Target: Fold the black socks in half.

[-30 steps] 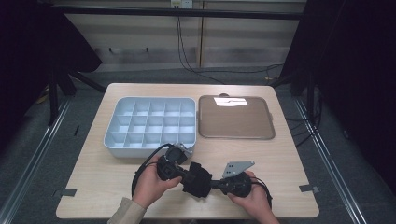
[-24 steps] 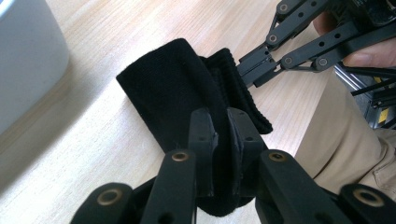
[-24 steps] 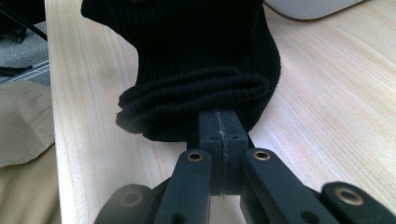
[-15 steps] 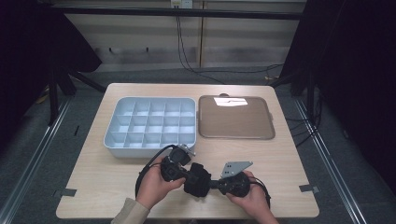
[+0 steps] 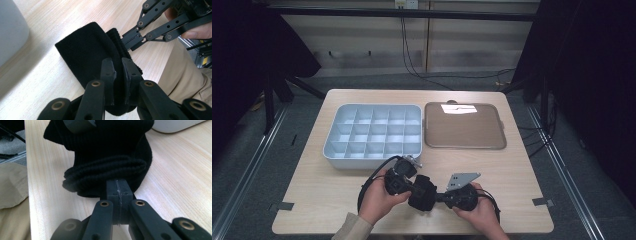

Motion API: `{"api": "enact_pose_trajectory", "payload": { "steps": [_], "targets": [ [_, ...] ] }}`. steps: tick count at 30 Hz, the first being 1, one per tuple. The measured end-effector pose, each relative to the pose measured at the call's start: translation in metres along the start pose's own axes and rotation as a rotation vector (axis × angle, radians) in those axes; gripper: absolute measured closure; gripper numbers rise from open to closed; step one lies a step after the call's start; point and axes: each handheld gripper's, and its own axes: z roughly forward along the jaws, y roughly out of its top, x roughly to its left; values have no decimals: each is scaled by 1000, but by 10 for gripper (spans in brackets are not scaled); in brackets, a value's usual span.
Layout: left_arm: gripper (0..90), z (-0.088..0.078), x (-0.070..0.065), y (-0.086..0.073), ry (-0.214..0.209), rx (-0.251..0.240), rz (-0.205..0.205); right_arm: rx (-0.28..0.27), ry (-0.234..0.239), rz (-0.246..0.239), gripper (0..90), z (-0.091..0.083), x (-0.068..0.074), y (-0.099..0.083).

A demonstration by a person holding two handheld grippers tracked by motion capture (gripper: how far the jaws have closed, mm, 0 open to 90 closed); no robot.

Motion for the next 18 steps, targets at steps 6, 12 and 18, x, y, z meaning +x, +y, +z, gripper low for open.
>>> {"api": "enact_pose_trajectory", "payload": {
  "steps": [6, 12, 18],
  "targets": [
    [808, 3, -2, 1, -1, -3, 0, 2, -3, -5, 900, 0, 0, 0],
    [807, 4, -2, 1, -2, 5, 0, 3, -3, -9, 900, 2, 1, 1],
    [807, 7, -1, 1, -7, 7, 1, 6, -1, -10, 900, 3, 2, 1]
  ]
}}
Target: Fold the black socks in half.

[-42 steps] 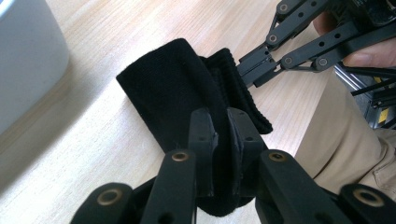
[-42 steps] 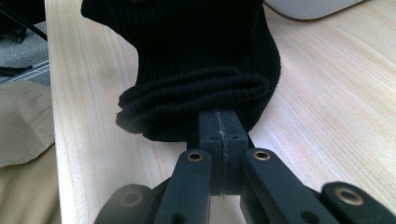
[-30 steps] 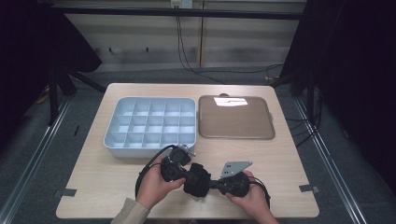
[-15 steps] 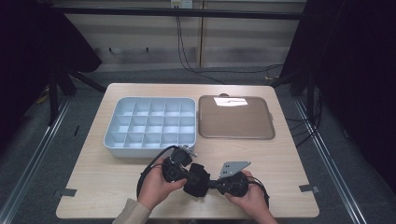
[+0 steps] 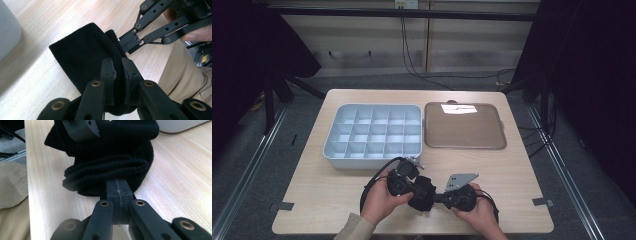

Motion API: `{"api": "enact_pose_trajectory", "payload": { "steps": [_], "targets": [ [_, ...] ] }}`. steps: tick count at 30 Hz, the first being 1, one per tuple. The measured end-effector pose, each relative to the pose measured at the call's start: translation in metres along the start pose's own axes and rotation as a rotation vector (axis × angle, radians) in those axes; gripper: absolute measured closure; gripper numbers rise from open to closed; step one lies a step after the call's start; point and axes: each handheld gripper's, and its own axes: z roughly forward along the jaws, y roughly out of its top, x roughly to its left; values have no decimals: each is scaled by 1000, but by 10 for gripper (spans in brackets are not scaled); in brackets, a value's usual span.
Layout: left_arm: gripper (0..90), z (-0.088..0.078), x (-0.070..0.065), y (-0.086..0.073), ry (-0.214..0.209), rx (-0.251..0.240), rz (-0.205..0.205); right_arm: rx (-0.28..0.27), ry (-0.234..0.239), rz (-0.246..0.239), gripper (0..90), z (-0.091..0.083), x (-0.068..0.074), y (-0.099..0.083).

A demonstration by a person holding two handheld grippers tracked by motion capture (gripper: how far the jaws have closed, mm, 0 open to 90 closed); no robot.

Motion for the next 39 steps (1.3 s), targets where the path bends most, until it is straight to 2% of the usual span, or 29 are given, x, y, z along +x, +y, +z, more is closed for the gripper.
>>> {"api": "enact_pose_trajectory", "payload": {
  "steps": [13, 22, 26, 30, 39],
  "targets": [
    [802, 8, -1, -2, -5, 8, -13, 2, -1, -3, 900, 1, 1, 0],
    [796, 14, 1, -3, -13, 23, -7, 11, -6, 1, 900, 2, 1, 0],
    [796, 16, -1, -3, -10, 12, -22, 13, -6, 2, 900, 2, 1, -1],
    [795, 14, 0, -3, -6, 22, -5, 11, -9, 0, 900, 3, 1, 0],
    [793, 17, 2, -4, -1, 24, -10, 16, -11, 4, 900, 4, 2, 0]
  ]
}}
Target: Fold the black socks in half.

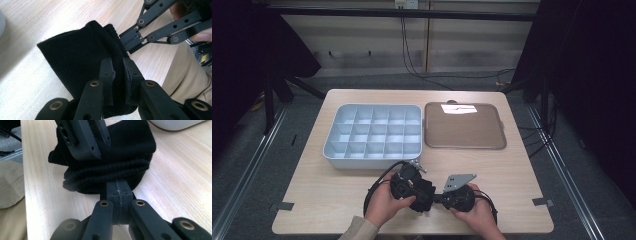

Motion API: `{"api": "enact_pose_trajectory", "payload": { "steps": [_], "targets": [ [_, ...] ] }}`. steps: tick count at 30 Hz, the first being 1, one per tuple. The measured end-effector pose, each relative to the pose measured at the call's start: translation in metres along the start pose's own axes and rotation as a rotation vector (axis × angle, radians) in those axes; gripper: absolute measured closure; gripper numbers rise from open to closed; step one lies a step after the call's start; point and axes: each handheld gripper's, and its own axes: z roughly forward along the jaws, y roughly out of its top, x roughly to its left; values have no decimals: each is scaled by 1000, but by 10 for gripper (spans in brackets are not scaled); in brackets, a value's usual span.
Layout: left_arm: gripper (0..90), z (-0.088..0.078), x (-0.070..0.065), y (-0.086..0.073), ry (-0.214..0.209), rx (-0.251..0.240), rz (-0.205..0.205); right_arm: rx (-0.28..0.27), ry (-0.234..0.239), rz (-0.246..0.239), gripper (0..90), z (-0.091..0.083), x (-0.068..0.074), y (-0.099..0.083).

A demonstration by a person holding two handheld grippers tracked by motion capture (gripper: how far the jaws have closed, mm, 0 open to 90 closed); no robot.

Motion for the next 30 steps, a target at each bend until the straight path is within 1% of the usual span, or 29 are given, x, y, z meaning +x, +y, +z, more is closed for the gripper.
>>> {"api": "enact_pose_trajectory", "payload": {
  "steps": [1, 2, 3, 5, 6, 9, 11, 15, 17, 19, 23, 25, 27, 30],
  "targets": [
    [793, 1, 0, 0, 2, 1, -5, 3, -2, 1, 900, 0, 0, 0],
    [792, 2, 0, 0, 4, 4, 2, 4, -2, 2, 900, 0, 0, 0],
    [790, 3, -1, 0, 17, 7, 10, 3, -5, -2, 900, -1, -1, -1],
    [788, 4, -1, 0, 18, 10, 8, 4, -7, -5, 900, -1, -1, -1],
    [788, 4, -1, 0, 22, 16, 14, 7, -13, -4, 900, -2, -2, -1],
    [787, 5, -1, -1, 41, 17, 9, 3, -21, 11, 900, -4, -4, -2],
    [785, 5, -1, -1, 50, 20, 13, 2, -29, 17, 900, -7, -6, -3],
    [785, 7, -2, -1, 61, 19, 10, -4, -40, 30, 900, -10, -8, -4],
    [786, 7, 0, -1, 63, 25, 11, -9, -45, 41, 900, -12, -10, -5],
    [788, 7, 1, -2, 59, 20, 0, -10, -52, 37, 900, -13, -11, -5],
    [789, 5, 2, -2, 79, 31, 7, -8, -51, 37, 900, -13, -12, -7],
    [789, 4, 4, -2, 80, 34, 12, -8, -52, 39, 900, -13, -12, -7],
    [790, 3, 5, -3, 91, 35, 2, -6, -56, 40, 900, -14, -12, -7],
    [789, 0, 8, -5, 100, 42, -1, -6, -56, 39, 900, -14, -13, -7]
  ]
}}
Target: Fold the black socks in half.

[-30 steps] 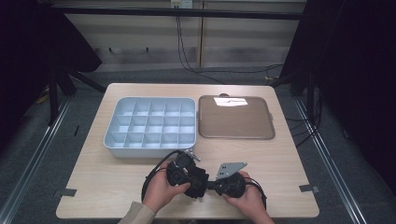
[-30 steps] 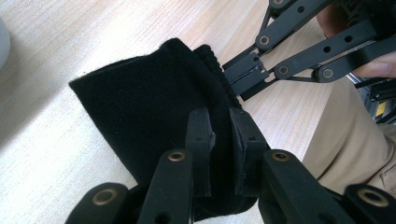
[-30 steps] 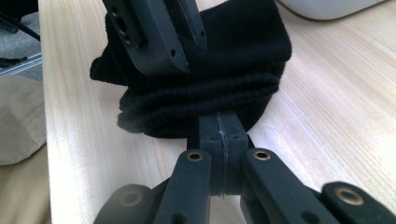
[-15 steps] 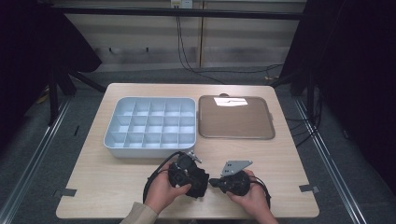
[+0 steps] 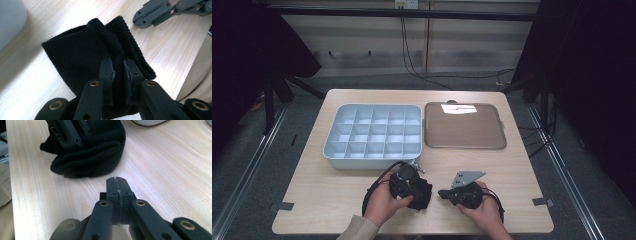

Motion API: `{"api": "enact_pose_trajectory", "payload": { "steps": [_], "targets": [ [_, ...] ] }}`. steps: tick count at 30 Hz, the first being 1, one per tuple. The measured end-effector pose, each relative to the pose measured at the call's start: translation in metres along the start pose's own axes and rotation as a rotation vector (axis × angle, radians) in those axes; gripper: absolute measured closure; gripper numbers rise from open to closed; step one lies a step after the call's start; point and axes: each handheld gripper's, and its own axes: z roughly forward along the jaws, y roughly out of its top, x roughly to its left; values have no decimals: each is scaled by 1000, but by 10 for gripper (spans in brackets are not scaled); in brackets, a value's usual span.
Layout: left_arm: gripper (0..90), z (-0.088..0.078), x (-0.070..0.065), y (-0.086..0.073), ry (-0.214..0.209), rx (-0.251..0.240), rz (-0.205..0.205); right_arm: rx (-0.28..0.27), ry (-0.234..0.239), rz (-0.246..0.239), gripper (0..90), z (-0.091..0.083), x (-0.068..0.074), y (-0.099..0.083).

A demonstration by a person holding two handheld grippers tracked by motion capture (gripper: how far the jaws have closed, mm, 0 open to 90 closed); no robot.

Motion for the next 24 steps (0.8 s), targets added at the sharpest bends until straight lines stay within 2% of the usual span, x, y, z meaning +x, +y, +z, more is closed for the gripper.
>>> {"api": "enact_pose_trajectory", "payload": {
  "steps": [3, 11, 15, 24],
  "targets": [
    [789, -2, 3, -2, -3, 1, -17, -1, 1, 3, 898, 0, 0, 0],
    [780, -3, 3, -2, -20, -14, -25, 2, -3, 11, 881, 2, 0, -1],
    [736, -4, 3, -2, -29, -17, -33, 10, -5, 7, 873, 4, -1, -3],
    [707, -10, 2, -1, -39, -32, -36, 9, -4, 1, 874, 5, -1, -2]
  ]
}}
